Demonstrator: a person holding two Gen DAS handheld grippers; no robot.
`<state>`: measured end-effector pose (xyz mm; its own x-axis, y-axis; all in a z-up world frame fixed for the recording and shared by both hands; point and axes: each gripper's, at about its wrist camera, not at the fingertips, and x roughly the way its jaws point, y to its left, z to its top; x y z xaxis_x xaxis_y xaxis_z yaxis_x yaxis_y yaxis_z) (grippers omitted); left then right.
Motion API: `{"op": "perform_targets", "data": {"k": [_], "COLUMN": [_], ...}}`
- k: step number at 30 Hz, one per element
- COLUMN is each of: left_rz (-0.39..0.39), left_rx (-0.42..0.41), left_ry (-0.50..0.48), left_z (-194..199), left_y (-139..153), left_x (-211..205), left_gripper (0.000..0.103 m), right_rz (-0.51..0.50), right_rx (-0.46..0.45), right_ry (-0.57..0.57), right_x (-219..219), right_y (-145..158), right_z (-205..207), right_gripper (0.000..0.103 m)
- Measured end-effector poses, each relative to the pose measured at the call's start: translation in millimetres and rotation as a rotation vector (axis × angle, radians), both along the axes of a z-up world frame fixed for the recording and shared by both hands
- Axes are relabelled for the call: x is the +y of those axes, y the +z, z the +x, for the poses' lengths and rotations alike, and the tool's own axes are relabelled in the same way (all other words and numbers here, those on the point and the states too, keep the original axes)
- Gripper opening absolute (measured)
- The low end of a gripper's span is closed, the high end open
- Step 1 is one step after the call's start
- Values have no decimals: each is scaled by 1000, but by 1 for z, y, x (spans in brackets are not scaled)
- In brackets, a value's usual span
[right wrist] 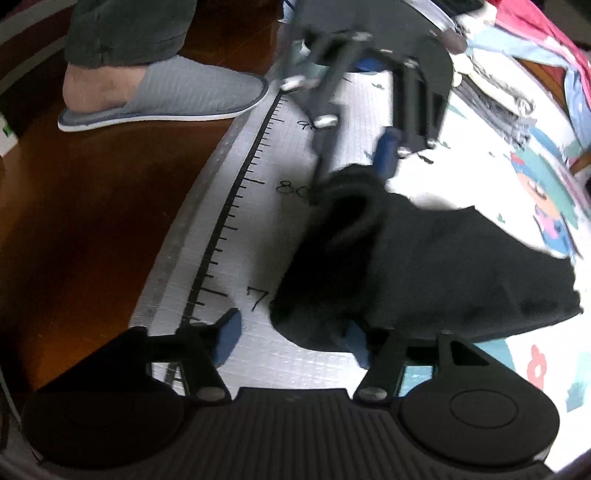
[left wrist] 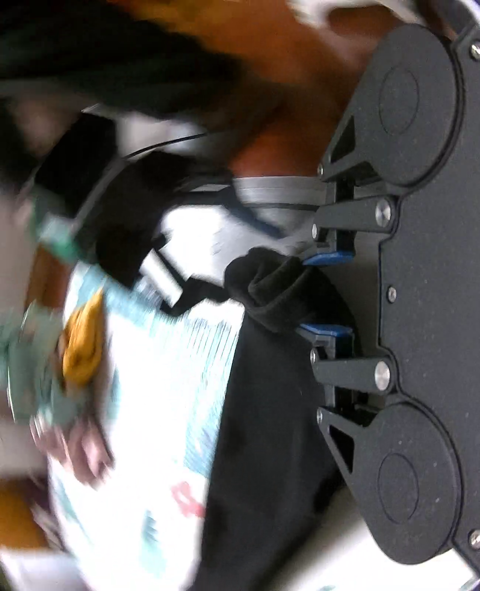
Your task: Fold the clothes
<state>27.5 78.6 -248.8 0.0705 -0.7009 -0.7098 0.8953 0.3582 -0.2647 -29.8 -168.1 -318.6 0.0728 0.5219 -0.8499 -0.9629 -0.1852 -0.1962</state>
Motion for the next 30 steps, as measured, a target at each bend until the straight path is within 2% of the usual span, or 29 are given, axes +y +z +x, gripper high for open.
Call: {"op": "perform_targets", "data": {"k": [1, 4, 10, 13, 14, 15, 16, 19, 22, 23, 24, 25, 26, 28, 30], "left_rz": [-17, -19, 8, 53, 81, 115, 143, 198, 232, 238, 233, 223, 215, 205, 221], "left_rx": [25, 20, -52, -108, -134, -162, -183, -232, -274, -290, -311, -335, -369, -454, -600], "left_ry": [14, -20, -129, -207, -239, -274, -300, -351, -370, -368, -355, -335, -320, -299, -293], "left_z": [5, 5, -8, -13, -16, -20, -22, -29, -36, -38, -40, -43, -46, -53, -67], "left_y": [0, -2, 0, -1, -2, -4, -5, -9, -12, -12, -11, -11, -11, -13, -21], "left_x": [4, 7, 2, -3, -5, -9, -12, -19, -21, -21, -19, -15, -12, -8, -5], "left_gripper": [29, 29, 29, 29, 29, 29, 29, 29, 32, 35, 41, 51, 52, 52, 52], "right_rz": [1, 16, 47, 55, 56, 58, 62, 68, 83, 86, 91, 102, 121, 169, 214], "right_rx": [-11, -59, -206, -239, -239, -235, -231, -233, -210, -194, -170, -150, -118, -11, 86], "right_ry": [6, 23, 58, 82, 87, 94, 105, 118, 111, 106, 93, 74, 41, -64, -160], "right_x": [1, 2, 4, 8, 9, 9, 9, 9, 8, 8, 8, 7, 7, 6, 5], "right_y": [0, 0, -2, -2, -1, 0, 1, 1, 3, 5, 7, 11, 15, 26, 37], "right_z": [-1, -3, -10, -8, -6, -4, -3, -1, -1, 0, 2, 4, 7, 20, 32], "right_gripper": [68, 68, 72, 67, 61, 49, 46, 46, 38, 32, 26, 26, 25, 25, 25]}}
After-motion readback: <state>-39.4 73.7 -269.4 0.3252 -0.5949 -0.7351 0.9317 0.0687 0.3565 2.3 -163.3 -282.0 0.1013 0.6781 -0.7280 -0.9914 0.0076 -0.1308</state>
